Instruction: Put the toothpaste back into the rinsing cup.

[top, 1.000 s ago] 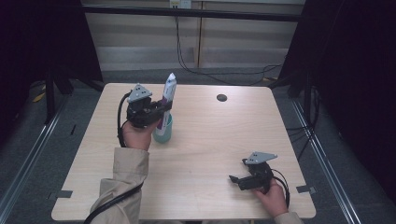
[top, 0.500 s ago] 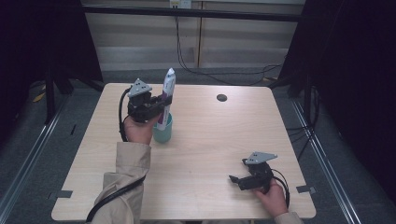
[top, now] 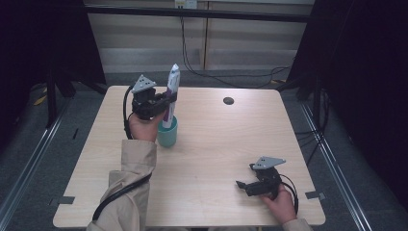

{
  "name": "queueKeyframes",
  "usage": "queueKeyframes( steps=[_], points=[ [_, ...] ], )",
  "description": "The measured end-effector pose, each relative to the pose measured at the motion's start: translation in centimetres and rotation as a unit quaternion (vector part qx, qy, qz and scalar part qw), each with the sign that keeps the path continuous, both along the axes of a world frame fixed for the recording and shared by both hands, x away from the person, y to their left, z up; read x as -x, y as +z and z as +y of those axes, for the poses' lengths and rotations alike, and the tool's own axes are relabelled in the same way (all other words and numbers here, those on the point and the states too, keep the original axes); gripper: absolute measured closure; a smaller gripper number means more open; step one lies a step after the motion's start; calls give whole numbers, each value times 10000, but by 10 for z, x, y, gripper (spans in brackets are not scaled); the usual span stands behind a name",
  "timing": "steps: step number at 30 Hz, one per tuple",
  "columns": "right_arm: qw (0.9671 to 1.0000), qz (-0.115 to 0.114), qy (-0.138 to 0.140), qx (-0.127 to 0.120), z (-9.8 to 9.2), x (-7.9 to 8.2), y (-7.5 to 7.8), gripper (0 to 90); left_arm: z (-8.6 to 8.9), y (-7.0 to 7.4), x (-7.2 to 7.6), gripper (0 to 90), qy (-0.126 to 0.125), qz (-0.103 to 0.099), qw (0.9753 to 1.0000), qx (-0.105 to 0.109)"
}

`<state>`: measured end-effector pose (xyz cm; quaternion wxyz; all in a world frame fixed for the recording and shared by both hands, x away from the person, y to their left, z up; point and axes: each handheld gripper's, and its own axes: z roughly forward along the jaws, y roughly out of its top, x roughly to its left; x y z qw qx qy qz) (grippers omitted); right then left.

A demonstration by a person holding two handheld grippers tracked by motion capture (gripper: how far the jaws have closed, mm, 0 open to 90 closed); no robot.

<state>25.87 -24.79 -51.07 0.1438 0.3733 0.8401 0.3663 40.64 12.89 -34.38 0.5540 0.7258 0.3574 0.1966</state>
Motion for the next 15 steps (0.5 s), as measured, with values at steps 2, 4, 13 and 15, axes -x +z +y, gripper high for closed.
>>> queueKeyframes(
  steps=[2,4,13,15],
  points=[
    [10000,-1,0,0,0,0,0,126,0,0,-1,775,1,12,10000,4],
    [10000,0,-1,-1,0,0,0,126,-1,-2,-3,775,3,24,10000,-11],
    [10000,-1,1,0,0,0,0,126,0,-5,-9,775,74,12,10000,-47],
    [10000,-4,-1,0,0,0,0,125,0,-7,-10,775,93,31,9999,-34]
  ],
)
